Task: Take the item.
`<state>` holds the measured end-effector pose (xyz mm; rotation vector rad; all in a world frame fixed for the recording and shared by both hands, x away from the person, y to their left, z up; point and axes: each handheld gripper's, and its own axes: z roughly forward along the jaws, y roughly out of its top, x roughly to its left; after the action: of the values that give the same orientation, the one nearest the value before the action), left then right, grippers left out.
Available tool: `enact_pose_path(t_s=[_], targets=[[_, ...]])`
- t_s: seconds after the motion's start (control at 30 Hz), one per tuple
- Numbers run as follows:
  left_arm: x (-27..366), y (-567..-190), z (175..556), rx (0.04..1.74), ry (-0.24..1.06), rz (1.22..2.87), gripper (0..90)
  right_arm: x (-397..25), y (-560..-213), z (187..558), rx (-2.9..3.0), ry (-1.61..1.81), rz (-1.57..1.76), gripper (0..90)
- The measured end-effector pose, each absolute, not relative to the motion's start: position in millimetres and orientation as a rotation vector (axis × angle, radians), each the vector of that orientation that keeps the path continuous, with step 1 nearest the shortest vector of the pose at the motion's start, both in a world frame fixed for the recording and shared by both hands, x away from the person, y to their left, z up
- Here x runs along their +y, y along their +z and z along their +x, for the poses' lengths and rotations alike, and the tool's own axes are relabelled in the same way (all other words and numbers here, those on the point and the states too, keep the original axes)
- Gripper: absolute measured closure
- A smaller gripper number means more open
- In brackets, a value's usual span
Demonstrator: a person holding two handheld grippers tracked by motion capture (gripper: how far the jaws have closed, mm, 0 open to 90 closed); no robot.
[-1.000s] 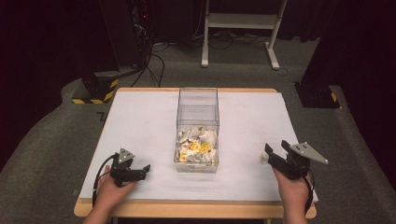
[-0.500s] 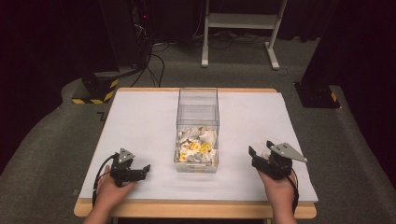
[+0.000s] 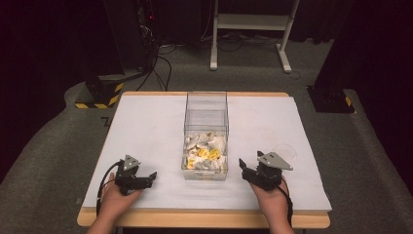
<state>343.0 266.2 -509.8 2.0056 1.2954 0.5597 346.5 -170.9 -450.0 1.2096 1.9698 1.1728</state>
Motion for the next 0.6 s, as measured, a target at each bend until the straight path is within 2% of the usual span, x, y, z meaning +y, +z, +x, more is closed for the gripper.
enact_pose_path(t_s=[0.6], targets=[[266.1, -509.8, 342.9, 1.296, 0.559, 2.005, 12.9, -154.2, -504.3, 367.4, 2.188, 0.916, 1.336, 22.1]])
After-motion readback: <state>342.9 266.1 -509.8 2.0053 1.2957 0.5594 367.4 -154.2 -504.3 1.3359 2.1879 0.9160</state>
